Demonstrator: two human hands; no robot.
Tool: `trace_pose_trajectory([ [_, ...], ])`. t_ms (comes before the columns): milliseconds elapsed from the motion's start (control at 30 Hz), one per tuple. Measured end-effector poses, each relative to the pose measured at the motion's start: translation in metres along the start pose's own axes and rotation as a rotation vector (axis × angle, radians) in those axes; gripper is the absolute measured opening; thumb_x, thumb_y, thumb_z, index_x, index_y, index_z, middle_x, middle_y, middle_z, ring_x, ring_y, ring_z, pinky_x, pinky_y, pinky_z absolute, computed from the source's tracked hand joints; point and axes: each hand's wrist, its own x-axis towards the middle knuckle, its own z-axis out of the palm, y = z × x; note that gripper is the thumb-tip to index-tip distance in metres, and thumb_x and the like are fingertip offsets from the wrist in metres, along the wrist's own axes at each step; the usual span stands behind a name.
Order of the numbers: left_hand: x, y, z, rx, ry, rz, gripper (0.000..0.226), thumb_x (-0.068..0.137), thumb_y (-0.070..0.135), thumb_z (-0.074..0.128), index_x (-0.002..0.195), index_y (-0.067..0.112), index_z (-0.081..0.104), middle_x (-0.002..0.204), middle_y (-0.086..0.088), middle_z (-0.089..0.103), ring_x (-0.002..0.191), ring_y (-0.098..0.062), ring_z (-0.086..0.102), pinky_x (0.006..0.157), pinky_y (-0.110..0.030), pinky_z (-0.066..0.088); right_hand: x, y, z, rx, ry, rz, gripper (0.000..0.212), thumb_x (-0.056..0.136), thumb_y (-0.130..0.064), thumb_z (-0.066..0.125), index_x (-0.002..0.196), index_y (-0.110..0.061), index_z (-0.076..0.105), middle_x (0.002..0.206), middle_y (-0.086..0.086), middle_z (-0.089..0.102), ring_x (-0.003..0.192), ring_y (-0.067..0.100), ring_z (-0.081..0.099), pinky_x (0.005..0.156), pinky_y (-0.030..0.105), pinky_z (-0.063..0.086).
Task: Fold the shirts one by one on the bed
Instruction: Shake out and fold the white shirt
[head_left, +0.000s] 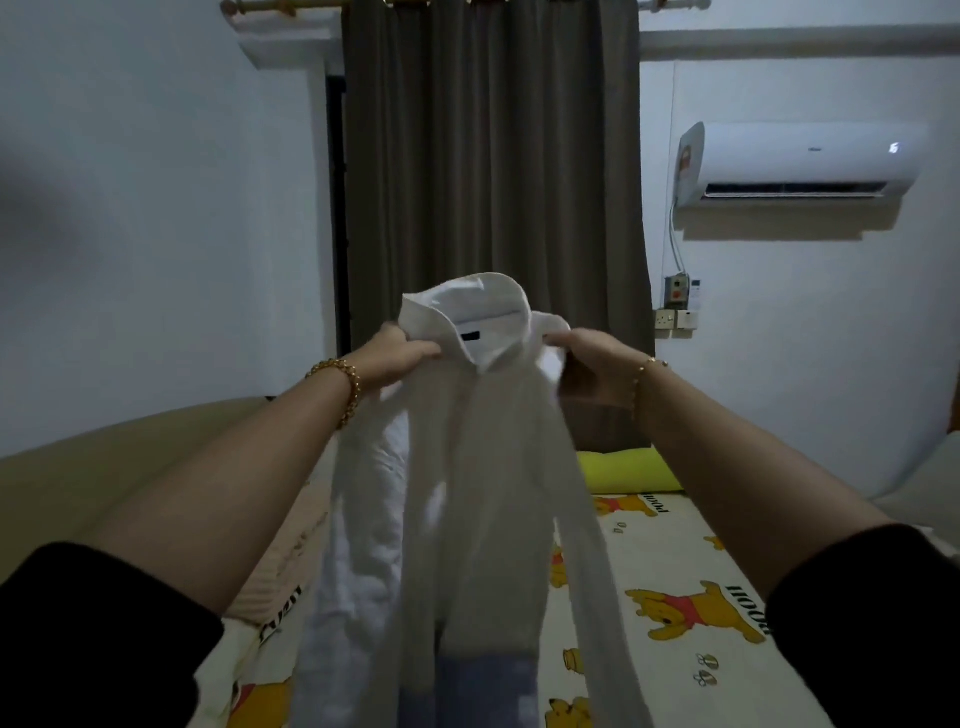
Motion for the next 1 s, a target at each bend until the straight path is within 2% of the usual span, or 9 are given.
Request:
trace_pose_trajectory([
  [67, -0.012, 0.005, 0.010, -0.232, -0.285, 0.012, 0.025, 0.087, 0.020, 0.064, 0.109, 0.017, 0.054, 0.101, -0.001, 0.065, 0.096, -0.013, 0.063, 0.077, -0.021, 0.052, 0.002, -0.011, 0.011, 0.177, -0.101, -0.010, 0.027, 0.097, -0.018, 0.042, 0.094, 0.001, 0.062, 0.082, 0.016, 0.068, 0.071, 0.024, 0.070, 0.071, 0.038, 0.058],
  [167, -0.023, 0.006, 0.021, -0.333, -0.582, -0.049, 0.024, 0.087, 0.031, 0.059, 0.108, 0.020, 0.060, 0.103, 0.001, 0.071, 0.098, -0.014, 0.066, 0.080, -0.024, 0.054, 0.003, -0.023, 0.030, 0.149, -0.242, -0.061, 0.037, 0.097, -0.029, 0.039, 0.101, -0.006, 0.067, 0.101, 0.010, 0.072, 0.102, 0.021, 0.066, 0.094, 0.038, 0.046],
  [300, -0.006, -0.008, 0.039, 0.004, -0.285, -0.025, 0.051, 0.084, 0.030, 0.069, 0.127, 0.011, 0.050, 0.119, -0.008, 0.062, 0.105, -0.022, 0.061, 0.082, -0.032, 0.054, 0.004, -0.026, 0.042, 0.110, -0.275, -0.114, 0.036, 0.095, -0.028, 0.043, 0.121, -0.013, 0.063, 0.121, 0.000, 0.066, 0.110, 0.013, 0.060, 0.090, 0.037, 0.044],
  [433, 0.005, -0.019, 0.052, -0.036, -0.045, -0.002, 0.024, 0.092, 0.012, 0.050, 0.112, 0.004, 0.059, 0.105, -0.015, 0.065, 0.096, -0.028, 0.062, 0.089, -0.041, 0.052, -0.005, -0.007, 0.029, -0.062, -0.216, -0.138, 0.020, 0.094, -0.021, 0.051, 0.102, -0.015, 0.068, 0.102, 0.003, 0.070, 0.095, 0.016, 0.066, 0.089, 0.040, 0.050],
  [533, 0.009, -0.016, 0.055, -0.203, -0.002, -0.048, 0.019, 0.095, 0.013, 0.044, 0.101, 0.007, 0.061, 0.089, -0.014, 0.066, 0.083, -0.027, 0.063, 0.086, -0.042, 0.052, -0.014, 0.024, 0.009, -0.258, -0.192, -0.119, 0.017, 0.090, -0.002, 0.056, 0.101, -0.008, 0.066, 0.091, 0.011, 0.069, 0.077, 0.018, 0.067, 0.078, 0.035, 0.056],
  [633, 0.012, -0.008, 0.060, -0.312, -0.012, -0.072, 0.019, 0.097, 0.021, 0.046, 0.093, 0.011, 0.061, 0.092, -0.016, 0.068, 0.090, -0.031, 0.065, 0.091, -0.046, 0.052, -0.017, 0.064, 0.001, -0.534, -0.191, -0.062, 0.026, 0.083, 0.005, 0.060, 0.104, -0.009, 0.067, 0.100, 0.011, 0.069, 0.085, 0.021, 0.066, 0.081, 0.036, 0.057],
  [767, 0.011, 0.001, 0.075, -0.401, -0.065, -0.069, 0.020, 0.095, 0.021, 0.051, 0.087, 0.009, 0.063, 0.087, -0.012, 0.067, 0.088, -0.030, 0.064, 0.091, -0.045, 0.050, -0.024, 0.110, 0.016, -0.806, -0.071, -0.175, 0.055, 0.068, -0.018, 0.085, 0.115, -0.014, 0.058, 0.111, 0.004, 0.062, 0.102, 0.020, 0.060, 0.091, 0.035, 0.053],
  [900, 0.006, 0.004, 0.086, -0.448, -0.062, -0.098, 0.017, 0.094, 0.019, 0.052, 0.086, 0.008, 0.062, 0.086, -0.012, 0.066, 0.089, -0.030, 0.062, 0.085, -0.041, 0.050, -0.033, 0.143, 0.039, -0.643, -0.056, -0.259, 0.090, 0.060, -0.035, 0.089, 0.132, -0.014, 0.040, 0.124, -0.002, 0.048, 0.114, 0.013, 0.049, 0.091, 0.024, 0.046],
  [1000, 0.006, 0.001, 0.084, -0.473, -0.063, -0.104, 0.016, 0.094, 0.019, 0.051, 0.090, 0.008, 0.062, 0.091, -0.012, 0.066, 0.092, -0.030, 0.063, 0.087, -0.042, 0.051, -0.030, 0.157, 0.050, -0.652, 0.048, -0.328, 0.062, 0.076, -0.036, 0.077, 0.127, -0.015, 0.050, 0.118, 0.001, 0.059, 0.104, 0.015, 0.056, 0.083, 0.026, 0.047],
])
